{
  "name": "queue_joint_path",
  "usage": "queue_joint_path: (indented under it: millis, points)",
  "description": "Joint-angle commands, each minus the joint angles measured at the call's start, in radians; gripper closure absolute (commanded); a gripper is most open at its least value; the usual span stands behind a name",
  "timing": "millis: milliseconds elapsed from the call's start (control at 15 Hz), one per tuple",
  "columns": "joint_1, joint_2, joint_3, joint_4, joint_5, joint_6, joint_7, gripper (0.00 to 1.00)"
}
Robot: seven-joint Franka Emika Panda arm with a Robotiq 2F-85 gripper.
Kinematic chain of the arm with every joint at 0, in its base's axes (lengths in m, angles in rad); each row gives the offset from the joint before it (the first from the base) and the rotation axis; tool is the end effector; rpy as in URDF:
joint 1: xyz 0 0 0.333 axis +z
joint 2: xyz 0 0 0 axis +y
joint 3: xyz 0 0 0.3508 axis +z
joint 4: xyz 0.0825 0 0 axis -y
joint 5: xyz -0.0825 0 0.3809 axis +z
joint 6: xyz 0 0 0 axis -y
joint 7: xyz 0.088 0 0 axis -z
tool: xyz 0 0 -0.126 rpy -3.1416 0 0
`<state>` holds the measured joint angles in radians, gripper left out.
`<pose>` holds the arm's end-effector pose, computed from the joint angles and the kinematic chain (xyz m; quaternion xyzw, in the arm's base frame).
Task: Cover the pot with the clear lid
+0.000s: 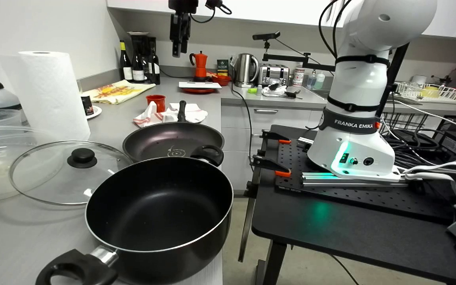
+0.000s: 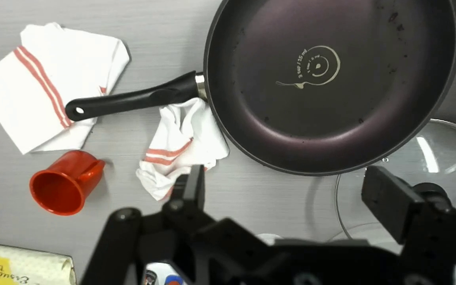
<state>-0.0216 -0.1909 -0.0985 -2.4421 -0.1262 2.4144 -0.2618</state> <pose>0.4662 -0.0591 0.4072 0.9895 0.1140 0.0730 0.0510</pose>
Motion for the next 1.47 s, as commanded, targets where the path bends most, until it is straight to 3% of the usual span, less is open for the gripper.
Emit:
queue_joint_path:
  millis: [0,533,1400]
  points:
    - [0.018,0.143,0.025,0.131,0.016,0.001,-0.047,0.00]
    - [0.048,0.351,0.123,0.328,0.026,0.003,-0.126,0.00]
    - [0.148,0.649,0.223,0.557,-0.042,0.037,-0.069,0.00]
